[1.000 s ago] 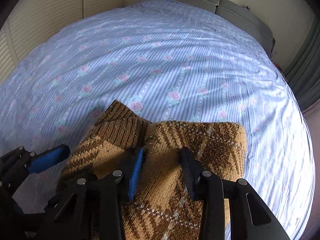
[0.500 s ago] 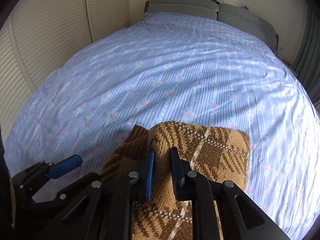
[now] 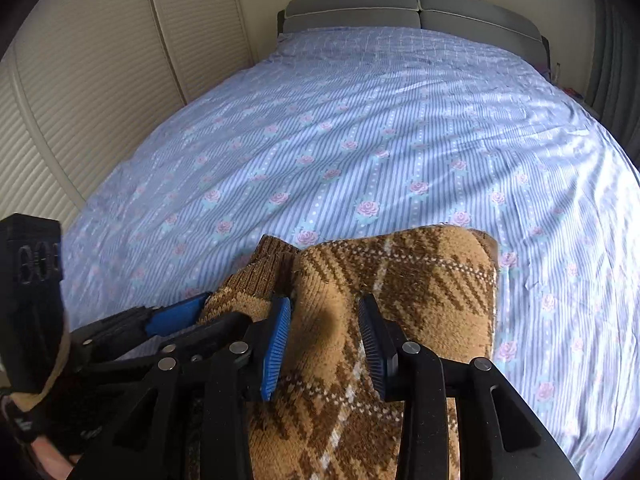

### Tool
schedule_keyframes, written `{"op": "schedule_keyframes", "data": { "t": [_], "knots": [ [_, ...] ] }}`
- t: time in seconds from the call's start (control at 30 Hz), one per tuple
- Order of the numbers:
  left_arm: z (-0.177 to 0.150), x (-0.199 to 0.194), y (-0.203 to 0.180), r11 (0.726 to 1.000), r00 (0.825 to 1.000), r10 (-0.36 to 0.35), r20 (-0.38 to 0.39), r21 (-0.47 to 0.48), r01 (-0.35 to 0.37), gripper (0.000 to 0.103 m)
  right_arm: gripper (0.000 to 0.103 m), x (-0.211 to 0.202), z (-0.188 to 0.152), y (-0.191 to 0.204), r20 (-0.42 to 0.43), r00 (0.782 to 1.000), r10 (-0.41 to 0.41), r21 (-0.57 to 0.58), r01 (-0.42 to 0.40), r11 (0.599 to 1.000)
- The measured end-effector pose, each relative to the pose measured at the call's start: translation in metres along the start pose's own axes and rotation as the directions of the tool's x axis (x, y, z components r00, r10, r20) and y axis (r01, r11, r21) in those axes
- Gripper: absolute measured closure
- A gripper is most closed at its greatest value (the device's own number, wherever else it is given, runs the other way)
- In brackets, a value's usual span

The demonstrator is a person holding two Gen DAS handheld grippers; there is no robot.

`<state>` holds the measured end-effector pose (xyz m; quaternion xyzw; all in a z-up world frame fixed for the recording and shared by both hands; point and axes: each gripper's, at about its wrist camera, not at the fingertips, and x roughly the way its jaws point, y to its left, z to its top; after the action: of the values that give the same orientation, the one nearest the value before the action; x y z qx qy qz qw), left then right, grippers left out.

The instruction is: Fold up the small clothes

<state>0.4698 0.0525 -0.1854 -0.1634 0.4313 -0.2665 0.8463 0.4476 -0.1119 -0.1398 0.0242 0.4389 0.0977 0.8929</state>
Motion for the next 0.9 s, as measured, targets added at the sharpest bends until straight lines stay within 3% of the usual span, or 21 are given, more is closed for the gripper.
{"op": "schedule_keyframes", "data": {
  "t": [0.2,0.27,0.43,0.77,0.9],
  "knots": [
    [0.007,0.009,0.005,0.998,0.998,-0.062,-0.004,-0.032,0.061,0.076,0.066,-0.002,-0.001,-0.021,0.002,1.0,-0.011,0.018,0.011,1.0],
    [0.008,0.004,0.003,0.999,0.999,-0.035,0.023,-0.027,0.036,0.085,0.066,-0.001,0.0,-0.029,0.01,1.0,-0.014,0.037,0.014,0.999],
    [0.014,-0.016,0.003,1.0,0.994,0.023,0.108,-0.012,-0.021,0.085,0.066,0.001,0.003,-0.034,0.018,1.0,-0.018,0.05,0.017,0.999],
    [0.007,-0.003,0.02,0.991,0.99,0.13,0.06,-0.019,-0.13,0.085,0.066,0.008,0.008,-0.006,-0.039,0.999,0.002,-0.013,-0.002,1.0],
    [0.005,-0.017,0.02,0.986,0.985,0.164,0.061,-0.011,-0.164,0.084,0.066,0.021,0.011,0.017,-0.081,0.996,-0.038,-0.084,0.031,0.996]
  ]
}}
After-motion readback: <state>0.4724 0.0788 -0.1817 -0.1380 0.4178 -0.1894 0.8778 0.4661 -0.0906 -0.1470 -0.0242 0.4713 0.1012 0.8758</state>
